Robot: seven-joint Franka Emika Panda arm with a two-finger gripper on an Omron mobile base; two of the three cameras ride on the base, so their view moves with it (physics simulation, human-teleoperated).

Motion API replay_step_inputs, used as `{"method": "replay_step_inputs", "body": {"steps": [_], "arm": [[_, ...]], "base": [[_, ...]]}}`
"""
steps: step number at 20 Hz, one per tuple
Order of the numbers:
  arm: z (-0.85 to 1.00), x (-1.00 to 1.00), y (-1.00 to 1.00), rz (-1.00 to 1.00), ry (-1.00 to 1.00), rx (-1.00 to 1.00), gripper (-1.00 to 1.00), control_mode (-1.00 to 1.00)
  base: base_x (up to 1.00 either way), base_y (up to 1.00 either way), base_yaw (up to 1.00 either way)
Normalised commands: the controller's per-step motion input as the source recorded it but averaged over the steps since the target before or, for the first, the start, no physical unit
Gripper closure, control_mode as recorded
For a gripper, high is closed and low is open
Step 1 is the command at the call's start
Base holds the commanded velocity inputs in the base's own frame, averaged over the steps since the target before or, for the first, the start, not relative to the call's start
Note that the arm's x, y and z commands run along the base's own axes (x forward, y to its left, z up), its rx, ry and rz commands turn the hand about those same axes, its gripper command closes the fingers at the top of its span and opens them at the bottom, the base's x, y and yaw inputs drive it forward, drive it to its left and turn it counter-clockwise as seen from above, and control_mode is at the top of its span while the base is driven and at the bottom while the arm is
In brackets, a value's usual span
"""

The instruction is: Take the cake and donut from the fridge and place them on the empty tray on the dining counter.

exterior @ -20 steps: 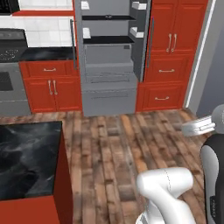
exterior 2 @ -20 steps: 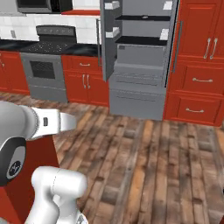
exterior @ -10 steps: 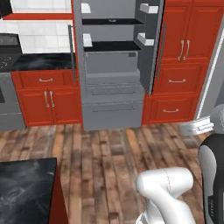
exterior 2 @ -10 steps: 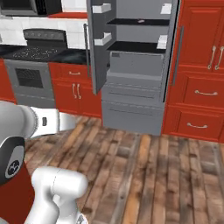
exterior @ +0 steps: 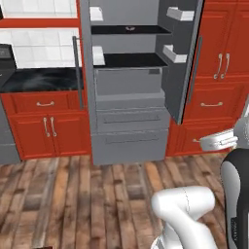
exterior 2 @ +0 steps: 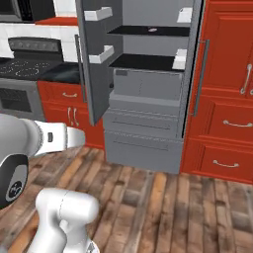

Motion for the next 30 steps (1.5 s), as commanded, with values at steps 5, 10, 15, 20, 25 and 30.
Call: {"method": "replay_step_inputs", "body": {"steps": [5, 10, 15, 20, 25, 30], "arm": [[0.00, 0.00, 0.00, 0.00, 0.00, 0.00, -1.00, 1.00], [0.00, 0.00, 0.00, 0.00, 0.00, 0.00, -1.00, 1.00], [0.00, 0.00, 0.00, 0.00, 0.00, 0.00, -1.00, 1.00], [0.00, 0.00, 0.00, 0.00, 0.00, 0.00, -1.00, 1.00], [0.00, 0.00, 0.00, 0.00, 0.00, 0.00, -1.00, 1.00], [0.00, 0.00, 0.00, 0.00, 0.00, 0.00, -1.00, 1.00]], "base": [[1.00, -0.09, 0.00], [1.00, 0.00, 0.00], [1.00, 0.00, 0.00], [1.00, 0.00, 0.00], [1.00, 0.00, 0.00], [1.00, 0.00, 0.00]]}}
